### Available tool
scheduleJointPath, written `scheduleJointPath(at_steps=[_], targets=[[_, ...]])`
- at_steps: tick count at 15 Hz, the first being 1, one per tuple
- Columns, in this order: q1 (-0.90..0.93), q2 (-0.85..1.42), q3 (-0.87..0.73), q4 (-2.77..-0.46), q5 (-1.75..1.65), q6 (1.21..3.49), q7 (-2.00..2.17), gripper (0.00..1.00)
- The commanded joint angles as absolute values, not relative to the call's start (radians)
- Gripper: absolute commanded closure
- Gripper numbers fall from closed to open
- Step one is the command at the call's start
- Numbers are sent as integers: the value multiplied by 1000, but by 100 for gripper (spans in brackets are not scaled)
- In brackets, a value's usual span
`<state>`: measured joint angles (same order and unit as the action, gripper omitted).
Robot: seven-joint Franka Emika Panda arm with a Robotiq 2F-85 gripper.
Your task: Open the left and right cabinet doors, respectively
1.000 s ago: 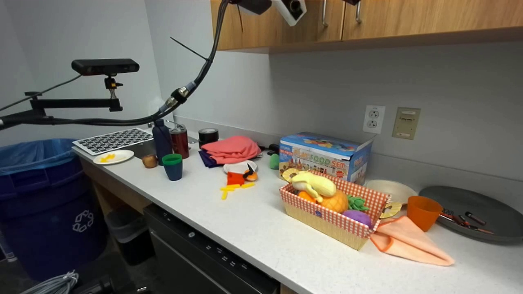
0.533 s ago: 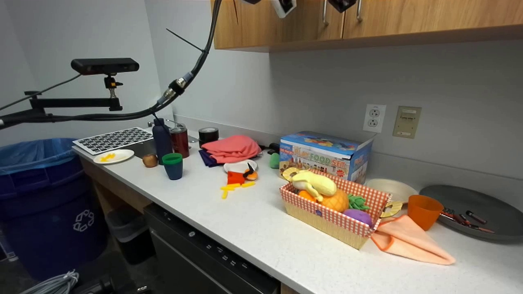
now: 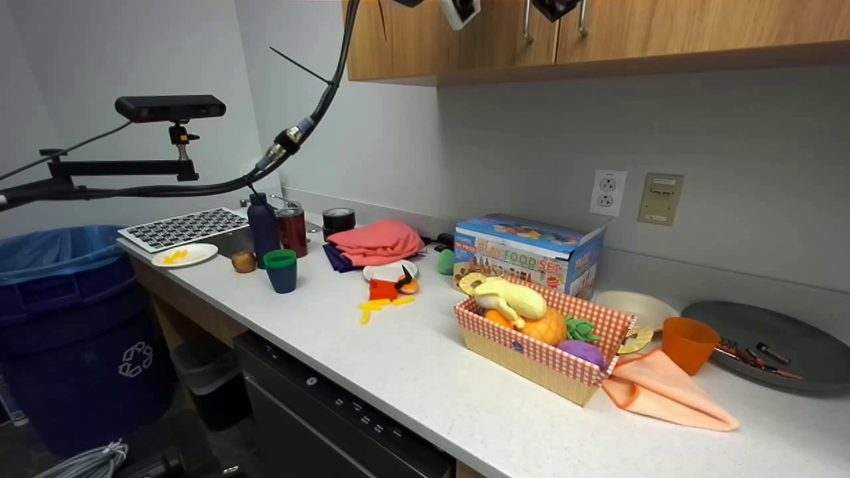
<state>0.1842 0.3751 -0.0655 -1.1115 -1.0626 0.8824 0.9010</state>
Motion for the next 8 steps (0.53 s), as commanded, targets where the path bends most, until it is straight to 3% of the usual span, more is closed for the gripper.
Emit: scheduleJointPath(at_steps=[1, 8], targets=[[163, 302, -62, -1157, -1046, 936, 864, 0], [133, 232, -45, -1191, -928, 1152, 824, 0]])
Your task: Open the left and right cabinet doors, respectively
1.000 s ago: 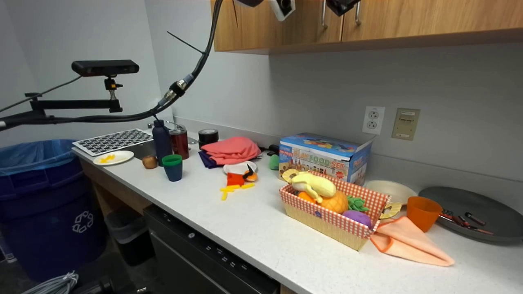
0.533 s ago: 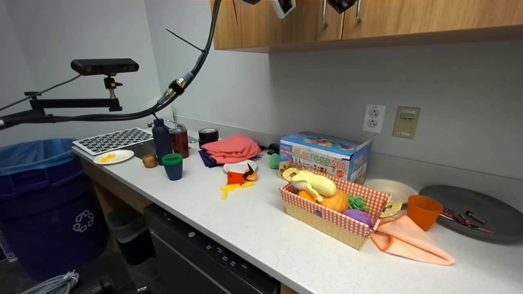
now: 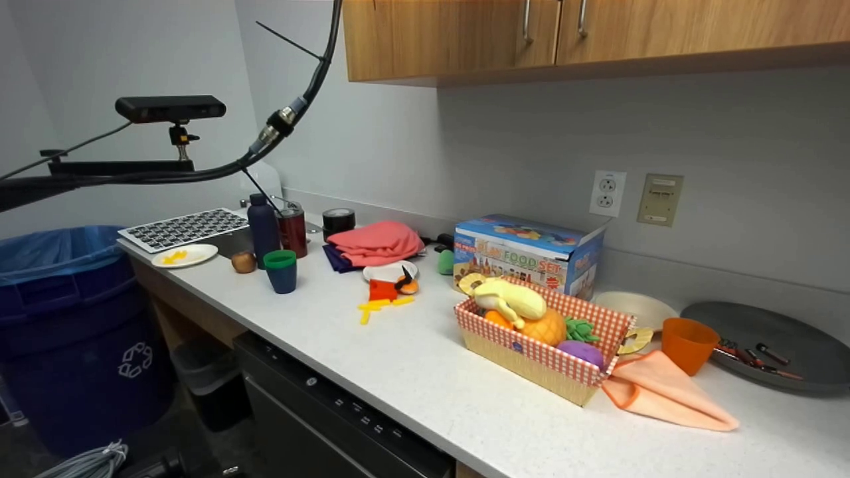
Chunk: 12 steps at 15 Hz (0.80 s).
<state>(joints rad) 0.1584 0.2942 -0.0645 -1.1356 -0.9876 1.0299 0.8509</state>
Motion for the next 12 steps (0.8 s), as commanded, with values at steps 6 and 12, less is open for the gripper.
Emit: scheduleJointPath(at_steps=[6, 12], targets=[[111, 157, -48, -1286, -798, 1451, 771, 0], [88, 90, -57, -1378, -634, 1595, 571, 0]])
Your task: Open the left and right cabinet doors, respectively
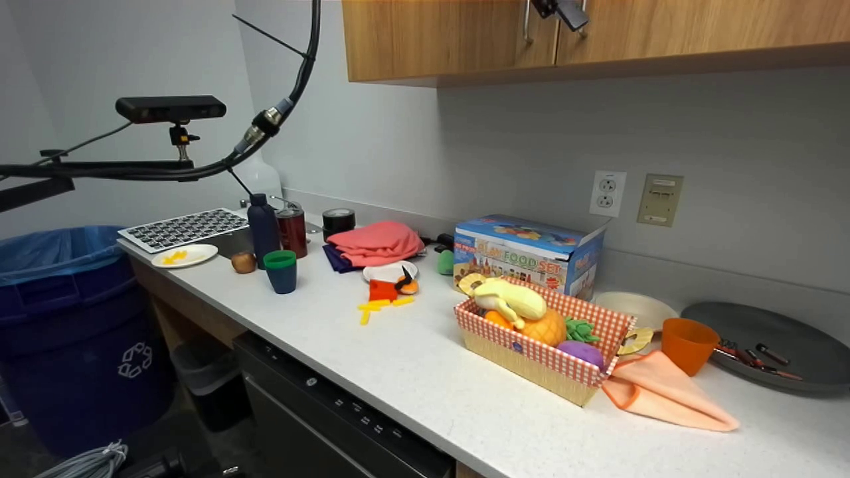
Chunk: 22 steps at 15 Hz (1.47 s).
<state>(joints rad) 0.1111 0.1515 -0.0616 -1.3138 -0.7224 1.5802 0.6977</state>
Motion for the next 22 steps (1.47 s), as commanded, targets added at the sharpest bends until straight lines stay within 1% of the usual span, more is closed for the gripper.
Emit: scheduleJointPath(at_steps=[1, 7, 14, 15, 18, 22], targets=[[107, 141, -62, -1327, -694, 1583, 658, 0], [100, 114, -62, -1358, -659, 1583, 596, 0], [87, -109, -75, -1560, -580, 1604, 442, 0], [57, -140, -49, -1581, -572, 1618, 421, 0], [39, -187, -43, -1611, -525, 1712, 402, 0], [26, -125, -17, -1594, -515, 1897, 460, 0]])
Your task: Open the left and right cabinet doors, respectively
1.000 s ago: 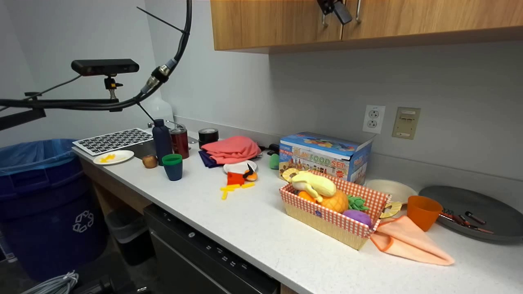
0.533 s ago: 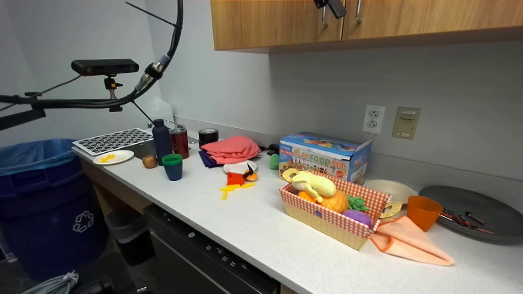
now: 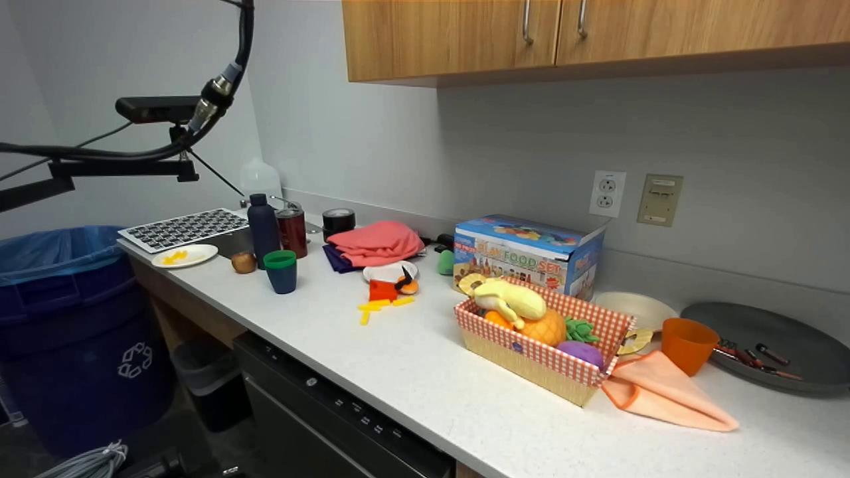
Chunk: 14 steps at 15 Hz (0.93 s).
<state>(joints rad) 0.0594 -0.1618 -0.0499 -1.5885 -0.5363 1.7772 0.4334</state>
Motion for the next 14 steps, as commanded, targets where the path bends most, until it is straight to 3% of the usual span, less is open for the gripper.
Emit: scheduleJointPath(at_steps=[1, 7, 14], targets=[[24, -97, -10, -1587, -523, 1940, 476, 0], [14, 31, -18, -1533, -563, 2113, 596, 0], [7, 23, -20, -1512, -622, 2113, 652, 0]])
